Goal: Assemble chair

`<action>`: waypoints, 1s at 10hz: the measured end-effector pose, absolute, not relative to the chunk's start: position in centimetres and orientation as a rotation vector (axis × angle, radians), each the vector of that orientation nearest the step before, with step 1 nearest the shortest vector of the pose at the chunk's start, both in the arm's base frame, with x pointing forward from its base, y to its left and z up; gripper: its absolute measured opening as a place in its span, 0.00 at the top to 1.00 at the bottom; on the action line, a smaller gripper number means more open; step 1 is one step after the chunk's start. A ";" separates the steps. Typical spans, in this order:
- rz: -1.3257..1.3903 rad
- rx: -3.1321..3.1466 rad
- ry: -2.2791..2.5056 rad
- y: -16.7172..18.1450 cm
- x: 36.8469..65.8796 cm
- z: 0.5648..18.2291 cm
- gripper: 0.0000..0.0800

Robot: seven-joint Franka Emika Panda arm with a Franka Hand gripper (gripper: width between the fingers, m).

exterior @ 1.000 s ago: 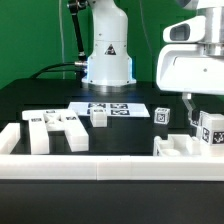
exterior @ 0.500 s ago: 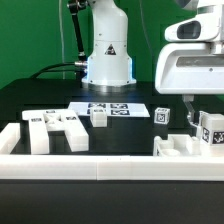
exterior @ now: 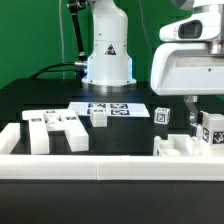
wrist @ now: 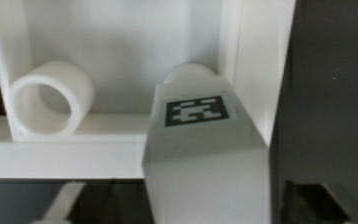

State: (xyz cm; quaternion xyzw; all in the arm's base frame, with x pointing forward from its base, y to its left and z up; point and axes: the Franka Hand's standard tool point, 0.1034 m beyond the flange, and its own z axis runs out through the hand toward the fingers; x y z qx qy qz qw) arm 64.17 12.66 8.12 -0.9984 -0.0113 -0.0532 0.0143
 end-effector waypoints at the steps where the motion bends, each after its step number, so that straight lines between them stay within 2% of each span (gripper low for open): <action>1: -0.165 -3.108 -0.010 12.7 64.2 8.1 0.65; 3: -0.163 -3.102 0.079 12.7 64.2 8.1 0.64; 7: -0.115 -3.026 0.776 10.2 63.9 8.1 0.64; 10: -0.118 -3.025 0.846 9.8 63.7 8.2 0.64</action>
Offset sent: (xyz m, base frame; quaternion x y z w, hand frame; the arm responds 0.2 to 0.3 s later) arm 0.0000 0.0000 0.0000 0.0000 0.0000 0.1938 0.9810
